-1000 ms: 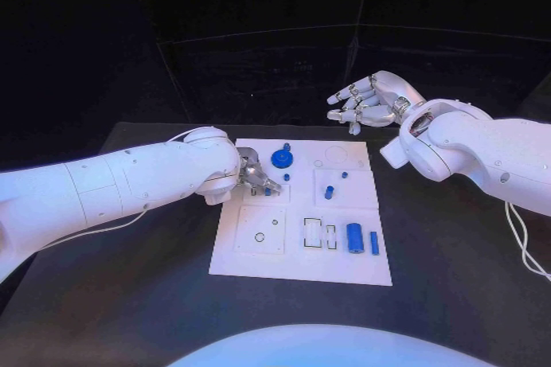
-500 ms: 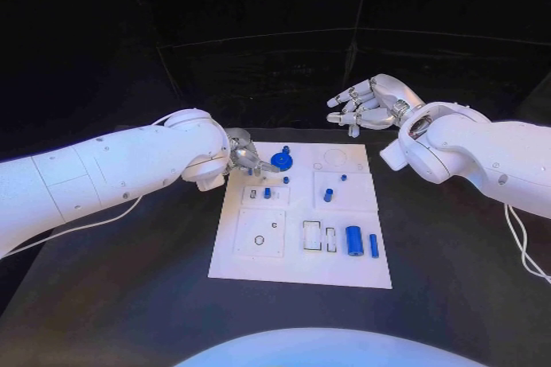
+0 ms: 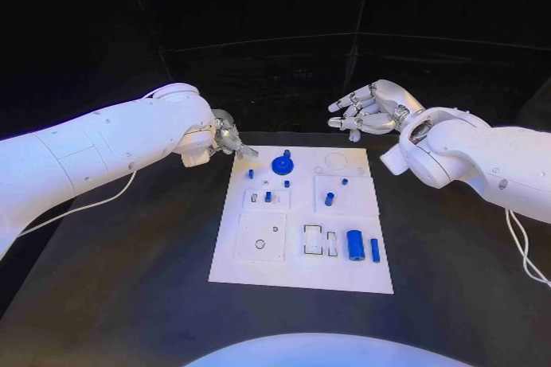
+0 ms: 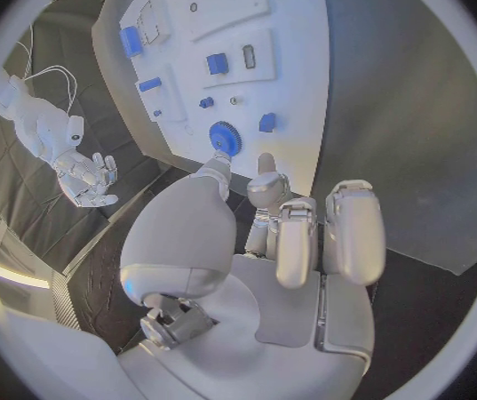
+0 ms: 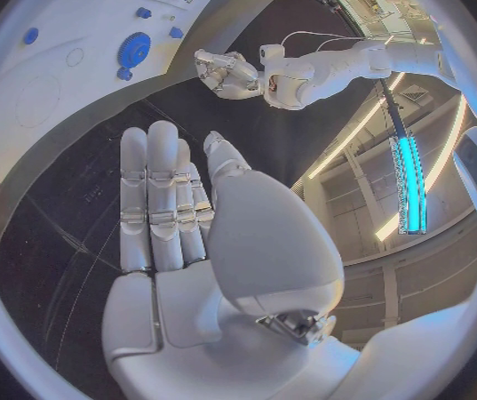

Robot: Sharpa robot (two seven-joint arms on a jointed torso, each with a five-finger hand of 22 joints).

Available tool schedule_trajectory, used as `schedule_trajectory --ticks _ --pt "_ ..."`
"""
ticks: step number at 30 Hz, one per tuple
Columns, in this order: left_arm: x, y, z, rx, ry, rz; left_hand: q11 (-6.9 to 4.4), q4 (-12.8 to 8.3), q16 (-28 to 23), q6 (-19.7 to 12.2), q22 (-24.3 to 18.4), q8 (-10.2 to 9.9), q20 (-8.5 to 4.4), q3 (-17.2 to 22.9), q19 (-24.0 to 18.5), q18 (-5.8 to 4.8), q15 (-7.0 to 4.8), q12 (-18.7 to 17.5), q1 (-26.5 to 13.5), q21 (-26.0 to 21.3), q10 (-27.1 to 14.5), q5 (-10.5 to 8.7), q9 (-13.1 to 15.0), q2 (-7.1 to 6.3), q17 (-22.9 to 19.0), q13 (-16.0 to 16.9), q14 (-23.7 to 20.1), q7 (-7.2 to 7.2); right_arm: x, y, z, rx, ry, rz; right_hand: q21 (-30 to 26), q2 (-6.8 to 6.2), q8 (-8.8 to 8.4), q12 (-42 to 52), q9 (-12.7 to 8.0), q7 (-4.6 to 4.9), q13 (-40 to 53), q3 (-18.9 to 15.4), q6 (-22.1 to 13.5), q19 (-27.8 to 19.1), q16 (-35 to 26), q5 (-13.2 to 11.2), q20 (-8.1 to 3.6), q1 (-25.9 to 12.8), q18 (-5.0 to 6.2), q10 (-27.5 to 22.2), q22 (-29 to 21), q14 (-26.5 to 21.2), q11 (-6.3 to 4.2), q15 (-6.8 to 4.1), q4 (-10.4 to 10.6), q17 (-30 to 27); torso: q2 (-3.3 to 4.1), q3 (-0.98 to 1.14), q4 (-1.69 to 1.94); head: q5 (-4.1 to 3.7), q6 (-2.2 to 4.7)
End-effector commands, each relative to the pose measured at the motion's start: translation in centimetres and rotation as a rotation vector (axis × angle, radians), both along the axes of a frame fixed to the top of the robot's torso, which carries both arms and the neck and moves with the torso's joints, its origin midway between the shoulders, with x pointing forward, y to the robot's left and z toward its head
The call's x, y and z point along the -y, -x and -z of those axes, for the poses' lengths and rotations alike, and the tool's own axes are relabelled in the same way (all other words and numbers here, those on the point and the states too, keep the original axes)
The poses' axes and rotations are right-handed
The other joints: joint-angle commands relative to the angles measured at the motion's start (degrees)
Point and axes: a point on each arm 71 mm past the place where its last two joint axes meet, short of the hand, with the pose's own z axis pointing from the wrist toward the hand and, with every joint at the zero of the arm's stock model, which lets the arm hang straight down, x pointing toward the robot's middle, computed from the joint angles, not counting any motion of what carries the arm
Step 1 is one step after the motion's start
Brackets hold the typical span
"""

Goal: Assemble the parts on the task board

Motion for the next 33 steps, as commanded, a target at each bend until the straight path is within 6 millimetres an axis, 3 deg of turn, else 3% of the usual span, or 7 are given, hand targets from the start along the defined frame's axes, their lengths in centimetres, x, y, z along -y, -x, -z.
schedule_trajectory --ticks 1,15,33 --pt "0.1 -0.5 0.2 -0.032 -0.034 0.044 0.20 0.3 0.2 -0.1 0.2 -0.3 0.43 -0.7 0.9 0.28 0.46 0.0 0.1 -0.1 -0.3 -0.16 -0.2 0.56 15.1 0.1 6.0 -0.04 -0.2 0.0 -0.1 0.005 -0.003 -0.013 -0.3 0.10 0.14 -0.3 -0.1 0.10 -0.1 0.0 -0.2 -0.2 -0.1 0.2 0.22 -0.3 0.24 -0.5 0.0 -0.1 -0.05 0.08 0.3 -0.1 0.30 -0.16 -0.15 0.14 0.19" --pt "0.8 -1.4 2.1 -0.061 -0.085 0.057 0.14 1.1 0.2 0.7 1.1 -0.9 0.47 -4.7 1.2 0.12 0.43 0.6 -2.8 0.4 0.0 -0.21 -1.1 1.51 15.1 0.4 6.0 -0.14 -0.6 -0.1 -0.1 0.007 -0.005 -0.020 -0.5 0.24 0.15 -0.3 -0.1 0.13 -0.2 0.0 -0.3 -0.2 -0.3 0.3 0.25 -0.3 0.25 -0.5 -0.1 -0.1 -0.02 0.10 0.4 0.0 0.22 -0.10 -0.19 0.46 -0.18" --pt "1.4 -1.3 3.4 -0.092 -0.094 0.073 0.13 0.0 0.2 1.3 1.4 -1.4 0.47 -5.7 1.2 0.08 0.44 0.7 1.5 0.5 0.0 -0.17 -1.8 3.49 15.1 0.4 6.0 -0.14 -0.8 -0.1 -0.1 0.006 -0.006 -0.025 -0.5 0.28 0.15 -0.3 -0.1 0.14 -0.2 0.0 -0.3 -0.2 -0.4 0.4 0.26 -0.3 0.25 -0.6 -0.2 -0.1 -0.01 0.11 0.5 0.0 0.14 -0.05 -0.11 0.14 -0.42"
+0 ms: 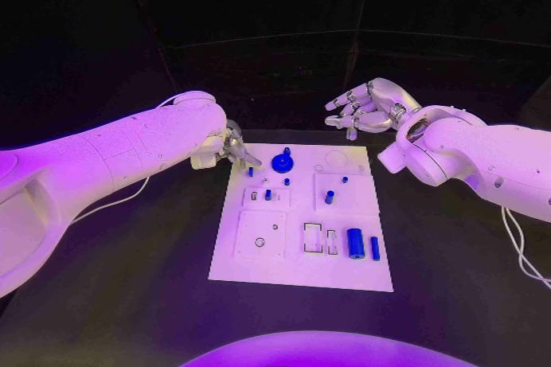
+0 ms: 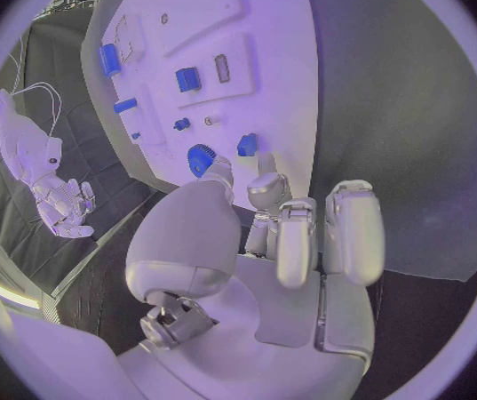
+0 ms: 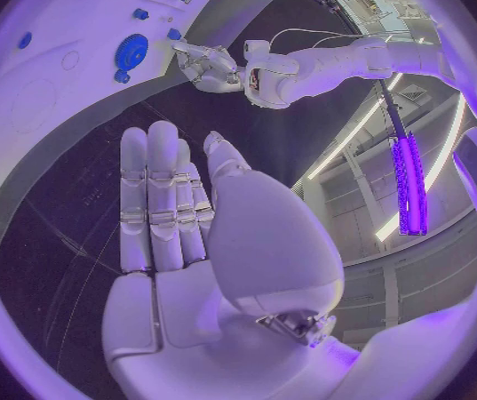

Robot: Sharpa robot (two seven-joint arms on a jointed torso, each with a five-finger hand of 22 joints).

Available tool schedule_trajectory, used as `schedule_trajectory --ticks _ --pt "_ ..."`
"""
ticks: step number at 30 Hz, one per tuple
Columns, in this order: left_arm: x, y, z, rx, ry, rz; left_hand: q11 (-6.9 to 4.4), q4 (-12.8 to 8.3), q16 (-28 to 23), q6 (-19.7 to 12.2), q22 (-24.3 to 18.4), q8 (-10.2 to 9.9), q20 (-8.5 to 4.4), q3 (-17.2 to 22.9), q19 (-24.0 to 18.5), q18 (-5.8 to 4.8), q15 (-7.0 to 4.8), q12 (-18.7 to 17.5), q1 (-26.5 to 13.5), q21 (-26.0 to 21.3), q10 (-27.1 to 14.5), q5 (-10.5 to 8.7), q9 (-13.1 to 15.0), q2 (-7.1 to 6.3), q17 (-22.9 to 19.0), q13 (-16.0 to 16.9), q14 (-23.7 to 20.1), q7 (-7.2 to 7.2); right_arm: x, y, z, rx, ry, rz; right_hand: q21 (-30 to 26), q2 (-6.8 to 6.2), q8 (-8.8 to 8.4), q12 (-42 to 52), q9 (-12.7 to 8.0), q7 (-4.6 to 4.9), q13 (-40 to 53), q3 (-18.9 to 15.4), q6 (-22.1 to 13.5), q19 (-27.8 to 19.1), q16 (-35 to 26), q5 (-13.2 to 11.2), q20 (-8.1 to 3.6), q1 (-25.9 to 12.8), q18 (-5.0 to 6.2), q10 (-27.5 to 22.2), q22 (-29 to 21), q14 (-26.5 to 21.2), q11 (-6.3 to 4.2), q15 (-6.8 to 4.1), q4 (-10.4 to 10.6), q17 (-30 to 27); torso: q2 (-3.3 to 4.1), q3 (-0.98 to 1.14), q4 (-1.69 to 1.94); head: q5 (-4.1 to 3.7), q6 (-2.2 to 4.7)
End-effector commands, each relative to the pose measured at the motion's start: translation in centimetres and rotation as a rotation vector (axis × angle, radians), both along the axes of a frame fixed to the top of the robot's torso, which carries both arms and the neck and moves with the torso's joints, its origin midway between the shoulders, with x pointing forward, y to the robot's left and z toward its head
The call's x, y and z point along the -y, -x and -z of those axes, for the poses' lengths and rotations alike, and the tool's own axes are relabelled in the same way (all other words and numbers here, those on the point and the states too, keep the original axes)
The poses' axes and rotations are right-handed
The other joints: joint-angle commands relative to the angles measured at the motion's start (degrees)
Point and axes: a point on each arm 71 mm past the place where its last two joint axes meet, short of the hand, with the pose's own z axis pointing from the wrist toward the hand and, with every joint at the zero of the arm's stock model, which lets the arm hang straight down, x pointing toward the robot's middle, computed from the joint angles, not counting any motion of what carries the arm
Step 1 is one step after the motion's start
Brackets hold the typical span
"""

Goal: Assemble the parts on the task board

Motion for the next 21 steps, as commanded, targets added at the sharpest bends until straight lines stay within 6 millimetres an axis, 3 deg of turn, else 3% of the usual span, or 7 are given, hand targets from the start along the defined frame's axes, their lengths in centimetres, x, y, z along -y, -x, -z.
schedule_trajectory --ticks 1,21 --pt "0.17 0.03 0.10 -0.013 -0.005 0.024 0.13 -0.3 0.2 0.4 0.6 -0.3 0.47 -0.2 1.2 0.06 0.44 0.1 0.7 0.3 0.0 -0.17 -0.1 0.16 15.1 0.0 6.0 -0.08 -0.16 0.02 -0.16 0.006 -0.004 -0.012 -0.3 0.28 0.16 -0.3 -0.1 0.15 -0.1 0.0 -0.3 -0.2 -0.4 0.4 0.26 -0.3 0.25 -0.6 -0.1 -0.1 -0.01 0.12 0.5 0.0 -0.03 0.00 0.02 -0.05 -0.04" --pt "0.41 0.18 0.80 -0.021 -0.016 0.029 0.11 -0.8 0.2 0.8 0.9 -0.4 0.48 -0.2 1.3 0.03 0.43 0.4 2.7 0.4 0.1 -0.16 -0.4 1.67 15.1 0.1 6.0 -0.10 -0.33 -0.01 -0.16 0.006 -0.005 -0.013 -0.4 0.34 0.17 -0.3 -0.1 0.16 -0.1 0.0 -0.3 -0.2 -0.5 0.5 0.28 -0.2 0.25 -0.6 -0.1 -0.1 0.01 0.13 0.5 0.0 -0.01 0.01 0.07 -0.26 -0.40"
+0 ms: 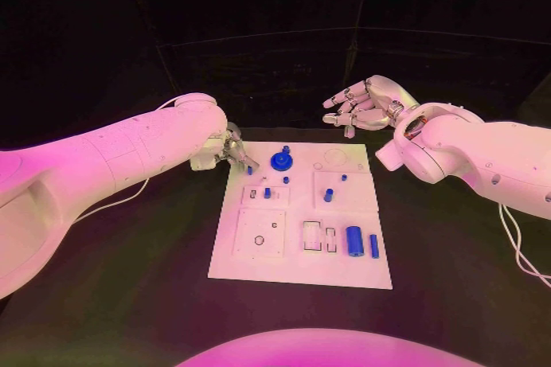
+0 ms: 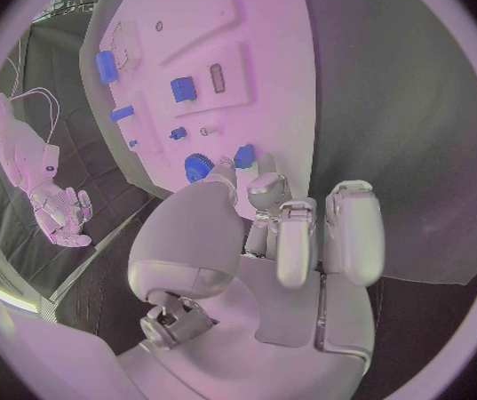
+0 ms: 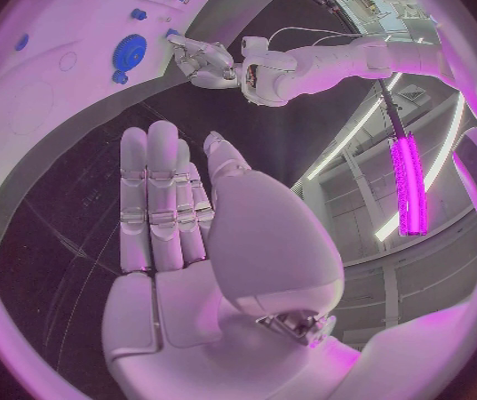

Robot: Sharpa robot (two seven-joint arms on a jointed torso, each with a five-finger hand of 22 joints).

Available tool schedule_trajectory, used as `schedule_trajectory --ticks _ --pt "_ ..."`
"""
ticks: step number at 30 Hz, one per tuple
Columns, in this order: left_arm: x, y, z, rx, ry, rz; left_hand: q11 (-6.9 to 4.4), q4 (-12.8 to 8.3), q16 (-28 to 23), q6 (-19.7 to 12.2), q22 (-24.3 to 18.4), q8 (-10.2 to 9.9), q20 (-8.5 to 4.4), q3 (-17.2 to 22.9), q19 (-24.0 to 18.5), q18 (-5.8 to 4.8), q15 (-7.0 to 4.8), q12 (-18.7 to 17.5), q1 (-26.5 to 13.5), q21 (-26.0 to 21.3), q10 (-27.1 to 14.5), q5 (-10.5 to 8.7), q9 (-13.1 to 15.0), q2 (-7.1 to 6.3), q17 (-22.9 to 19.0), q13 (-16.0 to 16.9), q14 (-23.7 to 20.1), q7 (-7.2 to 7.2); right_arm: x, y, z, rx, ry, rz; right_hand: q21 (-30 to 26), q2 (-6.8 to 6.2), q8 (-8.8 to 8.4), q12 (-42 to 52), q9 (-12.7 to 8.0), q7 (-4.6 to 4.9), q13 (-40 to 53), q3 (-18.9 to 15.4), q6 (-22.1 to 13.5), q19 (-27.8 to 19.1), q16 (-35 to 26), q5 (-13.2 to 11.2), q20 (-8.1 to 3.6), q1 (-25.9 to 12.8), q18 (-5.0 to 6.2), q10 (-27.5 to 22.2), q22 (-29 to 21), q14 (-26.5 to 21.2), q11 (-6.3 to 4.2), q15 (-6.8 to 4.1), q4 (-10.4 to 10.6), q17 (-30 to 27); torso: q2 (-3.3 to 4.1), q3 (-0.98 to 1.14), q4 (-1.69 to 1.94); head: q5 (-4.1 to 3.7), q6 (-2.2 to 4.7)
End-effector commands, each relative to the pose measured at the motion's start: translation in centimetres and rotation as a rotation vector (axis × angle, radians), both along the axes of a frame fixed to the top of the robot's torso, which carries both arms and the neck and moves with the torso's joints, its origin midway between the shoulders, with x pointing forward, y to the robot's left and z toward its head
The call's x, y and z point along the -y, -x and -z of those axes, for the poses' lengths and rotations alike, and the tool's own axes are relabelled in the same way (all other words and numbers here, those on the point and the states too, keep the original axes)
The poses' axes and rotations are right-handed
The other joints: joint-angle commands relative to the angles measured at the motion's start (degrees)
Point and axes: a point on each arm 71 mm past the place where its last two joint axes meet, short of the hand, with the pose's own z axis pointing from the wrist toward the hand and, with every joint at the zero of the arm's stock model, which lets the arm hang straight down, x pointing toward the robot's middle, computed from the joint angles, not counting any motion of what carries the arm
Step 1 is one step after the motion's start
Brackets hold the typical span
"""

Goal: Assemble the parts on the task board

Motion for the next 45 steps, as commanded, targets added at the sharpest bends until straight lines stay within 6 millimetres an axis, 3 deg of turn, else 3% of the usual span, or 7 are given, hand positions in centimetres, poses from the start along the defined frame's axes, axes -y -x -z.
schedule_trajectory --ticks 1,9,17,26,27,37,45 --pt "0.2 0.0 -0.1 0.001 0.001 0.014 0.11 -0.5 0.2 0.3 0.9 -0.4 0.48 0.1 1.3 0.02 0.43 0.1 0.8 0.2 0.1 -0.16 -0.1 0.19 15.1 0.0 6.1 0.02 -0.2 0.0 -0.2 0.006 -0.004 -0.010 -0.4 0.34 0.17 -0.3 -0.1 0.16 -0.1 0.0 -0.3 -0.2 -0.3 0.3 0.28 -0.2 0.25 -0.2 0.0 -0.1 0.01 0.13 0.2 0.0 0.01 0.00 -0.01 0.07 -0.02" --pt "0.4 -0.1 -0.2 0.028 0.024 0.017 -0.11 -3.3 0.2 0.4 0.9 -0.6 0.40 3.1 1.3 0.04 0.28 0.1 6.1 0.1 0.1 -0.11 -0.4 3.67 15.1 -0.1 6.1 -0.18 -0.2 0.0 -0.2 0.006 -0.004 -0.011 -0.4 0.34 0.17 -0.3 -0.1 0.16 -0.1 0.0 -0.3 -0.2 -0.3 0.3 0.28 -0.2 0.25 -0.2 0.0 -0.1 0.01 0.13 0.2 0.0 0.00 0.03 -0.04 0.20 -0.20" --pt "0.7 -0.2 -0.3 0.045 0.058 0.021 -0.65 -10.3 0.2 -0.9 0.6 -1.6 -0.02 10.7 1.1 0.14 -0.21 -0.8 15.7 -0.3 -0.7 -0.04 -1.1 6.29 15.1 -0.7 6.1 -0.66 -0.3 0.0 -0.1 0.004 -0.004 -0.012 -0.4 0.34 0.17 -0.3 -0.1 0.16 -0.1 0.0 -0.3 -0.2 -0.3 0.3 0.28 -0.2 0.25 -0.2 0.0 -0.1 0.01 0.13 0.2 0.0 -0.01 0.01 -0.04 0.26 -0.31" --pt "0.5 -0.2 -0.4 0.052 0.082 0.012 0.07 -13.3 0.2 -1.1 0.4 -1.6 0.46 20.6 1.1 0.16 0.44 -1.9 14.0 -0.6 -0.8 -0.14 -1.4 3.55 15.1 -1.8 6.1 0.19 -0.3 0.0 -0.1 0.000 -0.002 -0.013 -0.4 0.34 0.17 -0.3 -0.1 0.16 -0.1 0.0 -0.3 -0.2 -0.3 0.3 0.28 -0.2 0.25 -0.2 0.0 -0.1 0.01 0.13 0.2 0.0 -0.04 0.03 -0.01 0.32 -0.46" --pt "0.4 -0.2 -0.4 0.055 0.089 0.007 0.24 -13.8 0.2 -1.1 0.4 -1.3 0.38 24.1 1.1 0.24 0.74 -1.9 12.0 -0.7 -0.6 -0.37 -1.3 2.17 15.1 -2.0 6.1 0.26 -0.3 0.0 -0.1 0.000 -0.002 -0.012 -0.4 0.34 0.17 -0.3 -0.1 0.16 -0.1 0.0 -0.3 -0.2 -0.3 0.3 0.28 -0.2 0.25 -0.2 0.0 -0.1 0.01 0.13 0.2 0.0 -0.04 0.00 0.01 0.32 -0.46" --pt "-0.6 0.9 -0.9 0.092 0.173 -0.040 0.21 -16.3 0.2 -1.5 -0.3 1.6 0.64 37.6 0.9 0.41 0.57 -1.8 5.0 -1.6 -0.2 0.36 0.0 -2.08 15.1 -2.8 6.1 0.21 -0.2 0.0 -0.1 -0.005 0.001 -0.012 -0.5 0.33 0.17 -0.3 -0.1 0.18 -0.1 0.0 -0.4 -0.1 -0.4 0.4 0.30 -0.2 0.25 -0.3 -0.1 -0.1 0.02 0.15 0.2 0.0 -0.08 0.05 0.07 0.41 -0.35" --pt "-1.2 3.2 -1.3 0.143 0.250 -0.046 -0.07 -17.6 0.2 -1.5 -0.4 3.2 0.50 42.1 1.0 0.44 0.41 -2.9 2.5 -1.8 -0.3 0.65 0.6 -3.60 15.1 -4.8 6.1 0.03 -0.1 0.0 -0.1 -0.006 0.002 -0.011 -0.5 0.33 0.17 -0.3 -0.1 0.18 -0.1 0.0 -0.4 -0.1 -0.4 0.4 0.30 -0.2 0.25 -0.3 -0.1 -0.1 0.02 0.15 0.2 0.0 -0.07 0.03 0.15 0.66 -0.31"
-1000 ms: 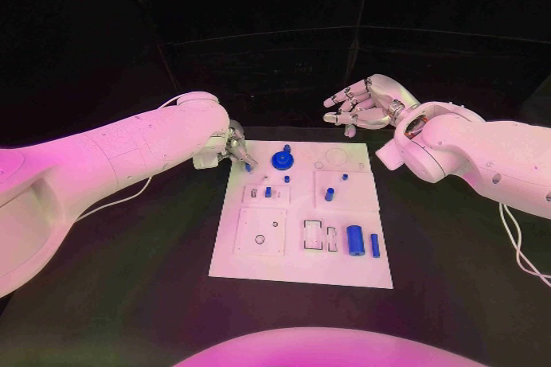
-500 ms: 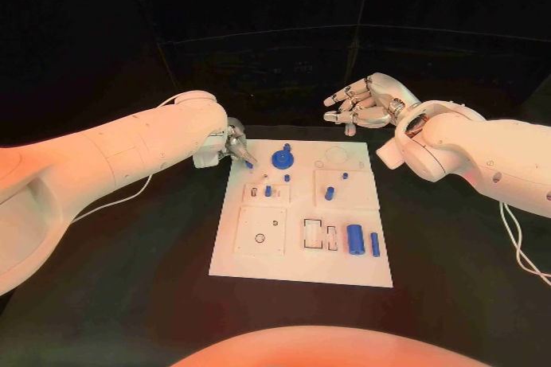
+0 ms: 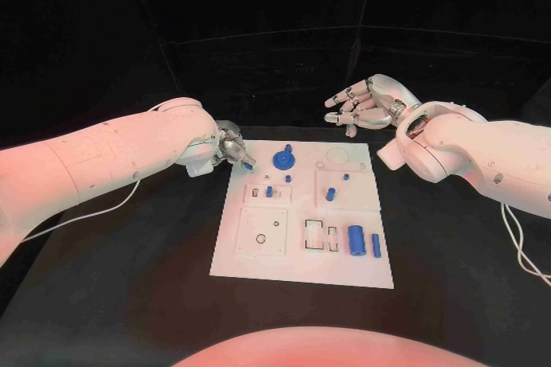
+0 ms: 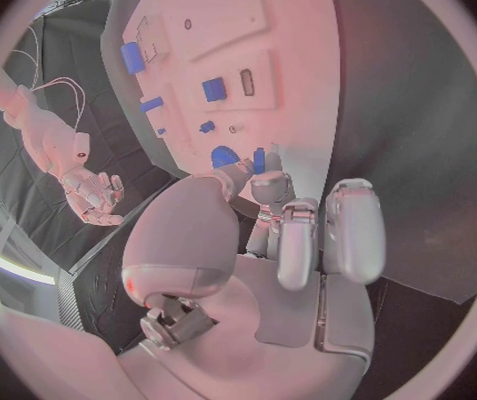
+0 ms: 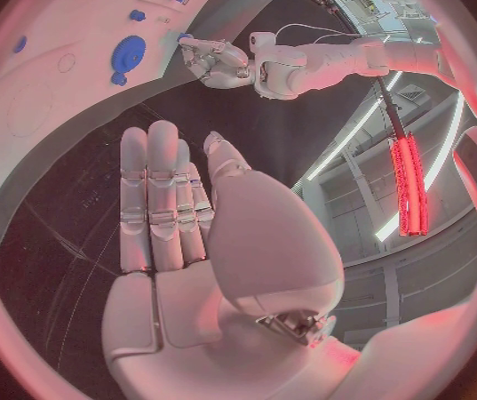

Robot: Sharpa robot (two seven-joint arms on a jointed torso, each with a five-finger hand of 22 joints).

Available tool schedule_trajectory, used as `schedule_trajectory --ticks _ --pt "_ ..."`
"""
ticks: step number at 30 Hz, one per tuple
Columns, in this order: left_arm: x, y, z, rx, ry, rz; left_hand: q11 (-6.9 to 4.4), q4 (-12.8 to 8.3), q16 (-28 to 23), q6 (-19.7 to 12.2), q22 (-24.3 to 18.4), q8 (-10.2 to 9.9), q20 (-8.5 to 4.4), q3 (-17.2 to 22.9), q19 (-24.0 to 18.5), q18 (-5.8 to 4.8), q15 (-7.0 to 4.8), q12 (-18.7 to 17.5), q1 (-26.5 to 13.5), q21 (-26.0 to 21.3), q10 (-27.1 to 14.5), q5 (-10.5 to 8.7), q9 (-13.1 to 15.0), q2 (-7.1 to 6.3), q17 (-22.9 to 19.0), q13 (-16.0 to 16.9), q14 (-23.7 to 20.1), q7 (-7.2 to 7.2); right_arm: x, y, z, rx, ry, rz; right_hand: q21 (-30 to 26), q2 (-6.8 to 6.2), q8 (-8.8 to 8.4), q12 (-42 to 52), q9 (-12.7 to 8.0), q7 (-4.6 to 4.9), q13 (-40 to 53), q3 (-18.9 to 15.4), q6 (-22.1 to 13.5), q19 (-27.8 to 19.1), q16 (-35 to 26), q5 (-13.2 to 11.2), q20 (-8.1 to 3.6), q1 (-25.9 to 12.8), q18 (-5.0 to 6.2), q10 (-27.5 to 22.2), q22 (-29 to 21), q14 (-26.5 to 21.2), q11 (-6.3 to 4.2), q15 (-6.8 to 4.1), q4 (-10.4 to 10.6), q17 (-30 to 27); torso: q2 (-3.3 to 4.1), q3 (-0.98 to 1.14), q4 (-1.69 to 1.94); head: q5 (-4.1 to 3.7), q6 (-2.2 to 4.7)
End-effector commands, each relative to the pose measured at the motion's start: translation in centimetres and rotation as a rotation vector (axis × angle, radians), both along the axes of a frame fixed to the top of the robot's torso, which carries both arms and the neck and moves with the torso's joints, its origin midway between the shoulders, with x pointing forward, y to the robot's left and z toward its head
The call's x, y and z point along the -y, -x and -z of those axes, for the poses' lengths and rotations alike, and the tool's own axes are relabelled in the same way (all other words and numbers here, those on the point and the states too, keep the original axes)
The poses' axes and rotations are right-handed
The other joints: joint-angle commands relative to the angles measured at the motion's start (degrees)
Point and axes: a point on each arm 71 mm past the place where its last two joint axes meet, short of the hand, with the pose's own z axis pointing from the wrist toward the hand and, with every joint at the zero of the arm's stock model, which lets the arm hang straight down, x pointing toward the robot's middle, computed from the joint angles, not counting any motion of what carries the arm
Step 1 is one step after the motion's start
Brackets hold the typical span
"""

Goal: Assemble the parts on the task board

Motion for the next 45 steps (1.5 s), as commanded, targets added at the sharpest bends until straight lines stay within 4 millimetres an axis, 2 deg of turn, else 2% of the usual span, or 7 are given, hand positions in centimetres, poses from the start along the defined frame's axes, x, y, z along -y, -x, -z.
schedule_trajectory --ticks 1,5,11,17,21,34,45 --pt "0.0 0.8 -0.3 0.059 0.084 -0.040 -0.10 -8.3 0.2 -0.4 -0.1 0.4 0.07 9.0 1.0 0.44 -0.02 -0.3 -0.8 -0.3 0.3 0.21 0.2 -0.10 15.1 -0.4 6.0 -0.28 0.0 0.0 -0.1 0.000 -0.001 -0.008 -0.1 0.33 0.17 -0.3 -0.1 0.18 0.0 0.0 -0.4 -0.1 -0.1 0.2 0.31 -0.2 0.26 -0.3 -0.1 -0.1 0.02 0.15 0.2 0.0 0.02 -0.01 0.04 0.23 -0.02" --pt "-0.4 2.1 0.0 0.071 0.108 -0.041 -0.16 -8.6 0.2 -0.4 -0.1 0.7 0.02 9.7 1.0 0.43 -0.05 -0.4 -1.2 -0.3 0.4 0.26 0.3 -0.41 15.1 -0.6 6.0 -0.33 0.1 0.0 -0.1 0.000 -0.001 -0.007 -0.1 0.33 0.17 -0.3 -0.1 0.18 0.0 0.0 -0.4 -0.1 -0.1 0.2 0.31 -0.2 0.26 -0.3 -0.1 -0.1 0.02 0.15 0.2 0.0 -0.04 0.06 0.14 0.37 -0.11" --pt "-0.6 3.7 0.8 0.070 0.126 -0.041 -0.19 -8.7 0.2 -0.3 0.0 0.8 0.01 10.1 1.0 0.42 -0.08 -0.4 -1.4 -0.2 0.5 0.32 0.3 -0.53 15.1 -0.7 6.0 -0.36 0.2 0.0 -0.1 -0.002 0.001 -0.005 -0.1 0.33 0.17 -0.3 -0.1 0.18 0.0 0.0 -0.4 -0.1 -0.1 0.2 0.31 -0.2 0.26 -0.3 -0.1 -0.1 0.02 0.15 0.2 0.0 -0.17 0.03 0.47 0.24 -0.28" --pt "-0.3 4.8 1.8 0.048 0.128 -0.032 -0.21 -8.8 0.2 -0.3 0.1 0.9 -0.01 10.4 1.1 0.41 -0.10 -0.3 -1.5 -0.2 0.6 0.38 0.4 -0.63 15.1 -0.6 6.0 -0.38 0.2 0.0 -0.1 -0.003 0.002 -0.006 -0.1 0.33 0.17 -0.3 -0.1 0.18 0.0 0.0 -0.4 -0.1 -0.1 0.2 0.31 -0.2 0.26 -0.3 -0.1 -0.1 0.02 0.15 0.2 0.0 -0.05 0.02 0.27 0.56 -0.23" --pt "-0.1 5.3 2.3 0.037 0.115 -0.019 -0.22 -8.9 0.2 -0.3 0.1 0.9 -0.02 10.5 1.1 0.41 -0.11 -0.2 -1.6 -0.2 0.7 0.39 0.4 -0.65 15.1 -0.6 6.0 -0.38 0.2 0.0 -0.1 -0.004 0.002 -0.006 -0.1 0.33 0.17 -0.3 -0.1 0.18 0.0 0.0 -0.4 -0.1 -0.1 0.2 0.31 -0.2 0.26 -0.3 -0.1 -0.1 0.02 0.15 0.2 0.0 -0.04 0.08 0.21 0.64 -0.24" --pt "0.5 5.8 3.2 0.025 0.057 0.018 -0.23 -8.9 0.2 -0.3 0.1 1.0 -0.02 10.6 1.1 0.41 -0.11 -0.1 -1.6 -0.2 0.8 0.40 0.4 -0.68 15.1 -0.5 6.0 -0.39 0.2 0.0 0.0 -0.006 0.003 -0.007 -0.1 0.33 0.17 -0.3 -0.1 0.18 0.0 0.0 -0.4 -0.1 -0.1 0.2 0.31 -0.2 0.26 -0.3 -0.1 -0.1 0.02 0.15 0.2 0.0 -0.02 0.06 0.15 0.61 -0.39" --pt "0.9 5.9 3.6 -0.001 0.028 0.022 -0.24 -8.9 0.2 -0.3 0.2 1.0 -0.03 10.8 1.1 0.39 -0.13 0.1 -1.7 -0.1 0.9 0.40 0.4 -0.72 15.1 -0.2 6.0 -0.39 0.2 0.0 0.0 -0.006 0.003 -0.009 -0.3 0.29 0.21 -0.3 -0.1 0.19 -0.1 0.1 -0.4 -0.1 -0.3 0.3 0.32 0.0 0.27 -0.3 -0.1 0.0 0.03 0.15 0.2 0.0 -0.04 0.09 0.20 0.63 -0.54"
